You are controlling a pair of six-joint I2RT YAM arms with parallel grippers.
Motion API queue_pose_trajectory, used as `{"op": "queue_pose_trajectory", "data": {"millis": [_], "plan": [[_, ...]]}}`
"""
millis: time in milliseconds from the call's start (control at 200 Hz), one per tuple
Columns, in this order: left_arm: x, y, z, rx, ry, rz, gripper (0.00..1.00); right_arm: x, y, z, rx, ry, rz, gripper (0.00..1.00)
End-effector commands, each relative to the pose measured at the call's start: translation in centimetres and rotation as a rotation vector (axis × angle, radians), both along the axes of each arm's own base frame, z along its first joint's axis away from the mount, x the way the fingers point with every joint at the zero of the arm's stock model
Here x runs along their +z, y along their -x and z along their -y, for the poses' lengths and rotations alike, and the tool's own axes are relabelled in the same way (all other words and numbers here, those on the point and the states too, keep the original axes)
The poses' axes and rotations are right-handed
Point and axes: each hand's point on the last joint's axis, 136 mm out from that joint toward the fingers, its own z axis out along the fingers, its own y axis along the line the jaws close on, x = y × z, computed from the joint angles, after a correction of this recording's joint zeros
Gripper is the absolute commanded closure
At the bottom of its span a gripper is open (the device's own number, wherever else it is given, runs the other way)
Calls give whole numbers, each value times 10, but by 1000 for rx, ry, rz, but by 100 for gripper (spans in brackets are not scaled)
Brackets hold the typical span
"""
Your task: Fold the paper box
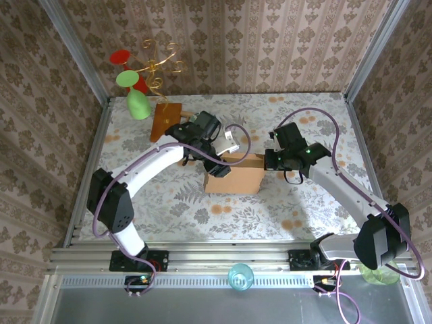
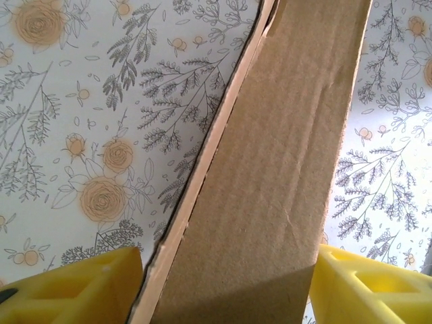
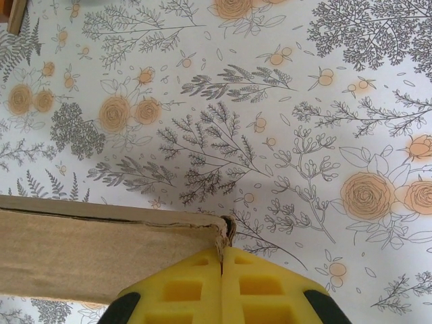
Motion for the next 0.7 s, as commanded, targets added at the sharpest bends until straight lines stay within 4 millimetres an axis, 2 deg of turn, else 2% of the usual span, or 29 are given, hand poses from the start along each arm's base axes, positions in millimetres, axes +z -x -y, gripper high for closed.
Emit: {"op": "queue_pose_trajectory", "data": {"millis": [0, 280, 435, 565, 695], "plan": [[2, 0, -2, 25, 20, -13, 37, 1, 10, 7, -28, 19, -22, 100], [-13, 2, 5, 2, -12, -4, 36, 18, 2, 4, -49, -9, 15, 100], [-18, 6, 7, -6, -40, 21, 35, 18, 3, 3, -45, -4, 16, 100], [-16, 5, 1, 28, -40, 57, 28, 20, 4, 3, -49, 1, 26, 100], [-9, 2, -3, 63, -27, 95, 25, 21, 4, 3, -46, 4, 32, 100]]}}
